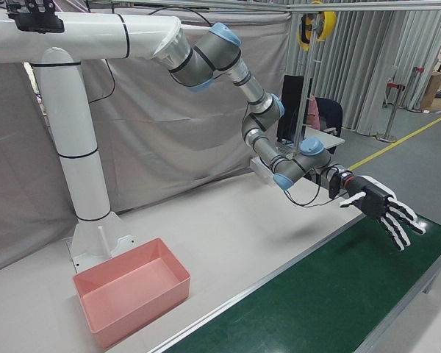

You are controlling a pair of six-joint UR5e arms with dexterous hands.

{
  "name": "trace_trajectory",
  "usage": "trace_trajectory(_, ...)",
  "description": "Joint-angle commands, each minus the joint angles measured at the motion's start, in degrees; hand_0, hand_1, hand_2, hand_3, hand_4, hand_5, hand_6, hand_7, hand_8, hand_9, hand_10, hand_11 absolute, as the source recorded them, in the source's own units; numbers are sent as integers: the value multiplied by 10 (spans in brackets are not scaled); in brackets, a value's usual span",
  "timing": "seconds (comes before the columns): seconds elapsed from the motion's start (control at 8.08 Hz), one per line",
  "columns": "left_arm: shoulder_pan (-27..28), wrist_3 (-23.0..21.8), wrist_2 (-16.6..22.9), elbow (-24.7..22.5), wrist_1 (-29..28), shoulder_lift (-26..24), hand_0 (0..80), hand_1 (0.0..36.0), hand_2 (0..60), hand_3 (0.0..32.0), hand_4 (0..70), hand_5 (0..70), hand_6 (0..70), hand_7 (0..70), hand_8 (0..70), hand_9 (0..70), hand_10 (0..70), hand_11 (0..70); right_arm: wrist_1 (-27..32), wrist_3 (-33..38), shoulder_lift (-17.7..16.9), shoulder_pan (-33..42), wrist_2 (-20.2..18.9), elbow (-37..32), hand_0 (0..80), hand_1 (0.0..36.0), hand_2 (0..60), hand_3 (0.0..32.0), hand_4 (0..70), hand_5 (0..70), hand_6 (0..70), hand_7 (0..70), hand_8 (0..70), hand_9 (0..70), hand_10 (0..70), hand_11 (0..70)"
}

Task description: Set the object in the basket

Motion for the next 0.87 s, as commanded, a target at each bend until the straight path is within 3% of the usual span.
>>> trace_trajectory(0.0,1,-1,-9,3,-4,-7,609,175,0,178,77,177,0,67,92,111,48,94,-1,0,0,0,0,0,0,0,0,0,0,0,0,0,0,0,0,0)
trace_trajectory(0.37,0,-1,-9,1,-15,-5,586,155,0,196,54,184,0,70,96,114,43,85,0,0,0,0,0,0,0,0,0,0,0,0,0,0,0,0,0,0)
trace_trajectory(0.74,0,3,-9,-1,-15,-5,585,152,0,194,53,183,0,67,101,113,39,79,0,0,0,0,0,0,0,0,0,0,0,0,0,0,0,0,0,0)
